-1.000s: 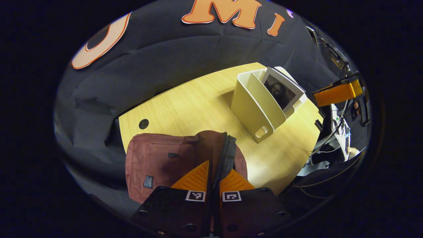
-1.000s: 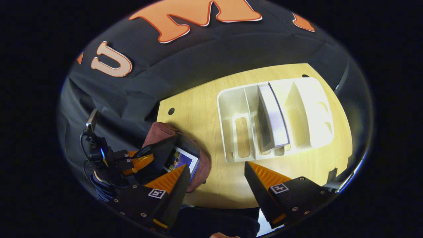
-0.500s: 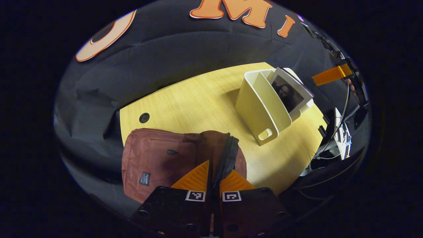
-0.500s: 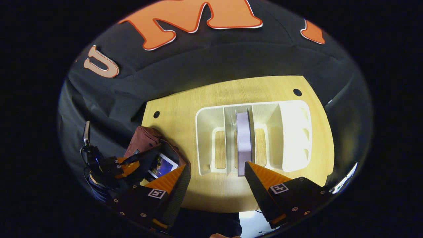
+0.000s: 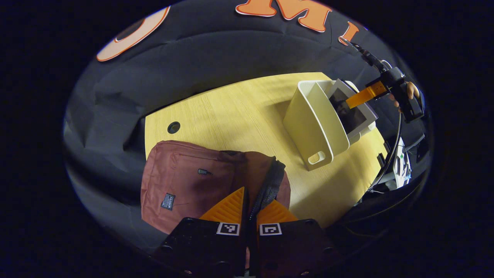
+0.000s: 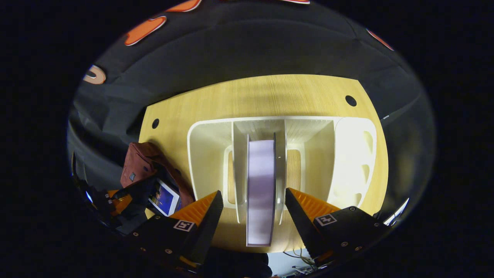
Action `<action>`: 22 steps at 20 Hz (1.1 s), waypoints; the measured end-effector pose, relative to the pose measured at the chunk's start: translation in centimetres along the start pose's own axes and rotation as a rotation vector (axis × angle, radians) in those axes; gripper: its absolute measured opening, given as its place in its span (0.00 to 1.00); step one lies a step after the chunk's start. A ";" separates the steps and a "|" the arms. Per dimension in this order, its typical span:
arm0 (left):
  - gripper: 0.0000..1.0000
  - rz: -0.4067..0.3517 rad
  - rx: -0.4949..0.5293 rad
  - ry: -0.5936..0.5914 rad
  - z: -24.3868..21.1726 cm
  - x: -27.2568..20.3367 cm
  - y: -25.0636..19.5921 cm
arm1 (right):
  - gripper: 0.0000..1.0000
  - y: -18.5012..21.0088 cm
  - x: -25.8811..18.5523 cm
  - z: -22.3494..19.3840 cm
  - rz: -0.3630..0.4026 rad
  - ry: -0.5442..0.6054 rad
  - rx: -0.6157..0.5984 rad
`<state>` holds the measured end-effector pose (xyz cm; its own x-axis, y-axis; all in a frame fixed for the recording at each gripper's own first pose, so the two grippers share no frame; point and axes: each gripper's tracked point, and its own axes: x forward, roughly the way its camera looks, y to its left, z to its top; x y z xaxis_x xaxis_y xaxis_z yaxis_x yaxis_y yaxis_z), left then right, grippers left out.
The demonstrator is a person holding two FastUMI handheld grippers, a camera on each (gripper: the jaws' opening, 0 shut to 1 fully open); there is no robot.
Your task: Open the schoolbag, grab two books from the bookshelf and put them into the schoolbag.
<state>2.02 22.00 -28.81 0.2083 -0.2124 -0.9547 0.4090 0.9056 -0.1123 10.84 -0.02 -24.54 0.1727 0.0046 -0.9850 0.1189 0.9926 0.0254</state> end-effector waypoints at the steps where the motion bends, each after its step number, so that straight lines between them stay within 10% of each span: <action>1: 0.05 0.004 -0.003 0.006 0.1 0.1 0.0 | 0.96 -0.1 0.5 0.2 -0.003 0.007 0.000; 8: 0.05 0.006 -0.008 0.013 0.1 0.2 -0.1 | 0.61 -0.7 3.1 0.1 -0.052 0.076 0.024; 9: 0.05 0.004 -0.007 0.012 0.1 0.2 -0.1 | 0.43 -0.8 3.1 0.0 -0.060 0.084 0.037; 22: 0.05 -0.035 -0.018 -0.041 -0.4 -0.2 -0.3 | 0.39 -0.3 -5.8 0.3 -0.019 -0.031 0.114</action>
<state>1.54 21.93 -28.66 0.2308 -0.2584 -0.9381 0.4003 0.9039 -0.1505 10.13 -0.38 -18.77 0.1994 -0.0200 -0.9797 0.2325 0.9722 0.0275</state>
